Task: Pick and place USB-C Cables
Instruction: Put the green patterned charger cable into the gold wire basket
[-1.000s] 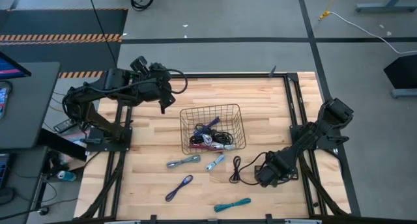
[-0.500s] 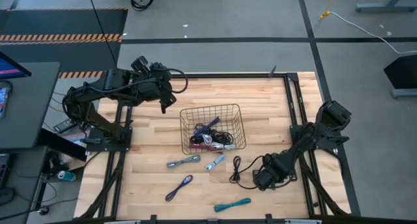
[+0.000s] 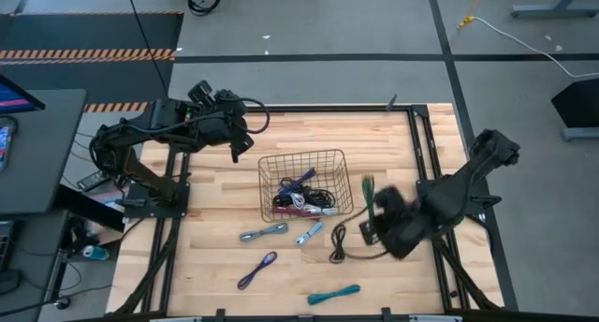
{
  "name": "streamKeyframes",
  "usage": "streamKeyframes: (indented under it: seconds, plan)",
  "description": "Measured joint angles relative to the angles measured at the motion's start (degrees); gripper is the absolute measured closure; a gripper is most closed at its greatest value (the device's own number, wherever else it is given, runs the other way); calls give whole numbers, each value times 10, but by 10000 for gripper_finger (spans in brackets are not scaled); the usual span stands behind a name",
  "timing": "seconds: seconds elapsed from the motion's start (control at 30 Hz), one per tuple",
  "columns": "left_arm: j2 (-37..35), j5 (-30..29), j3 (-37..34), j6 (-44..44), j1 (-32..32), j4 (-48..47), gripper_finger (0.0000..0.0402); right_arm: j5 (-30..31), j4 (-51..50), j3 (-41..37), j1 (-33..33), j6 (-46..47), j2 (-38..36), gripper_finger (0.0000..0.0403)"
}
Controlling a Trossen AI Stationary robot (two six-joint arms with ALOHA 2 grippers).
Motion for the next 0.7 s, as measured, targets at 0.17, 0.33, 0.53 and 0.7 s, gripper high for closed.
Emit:
streamKeyframes:
  seconds: [0.17, 0.33, 0.53, 0.7]
  plan:
    - [0, 0, 0, -4, 0, 0, 390, 67, -43, 89, -59, -236, -23, 371]
    - [0, 0, 0, -4, 0, 0, 390, -13, -25, 119, -172, -504, -38, 371]
    - [0, 0, 0, -4, 0, 0, 390, -164, 7, 121, -322, -781, -21, 371]
    - [0, 0, 0, -4, 0, 0, 390, -298, 63, 120, -412, -964, 29, 371]
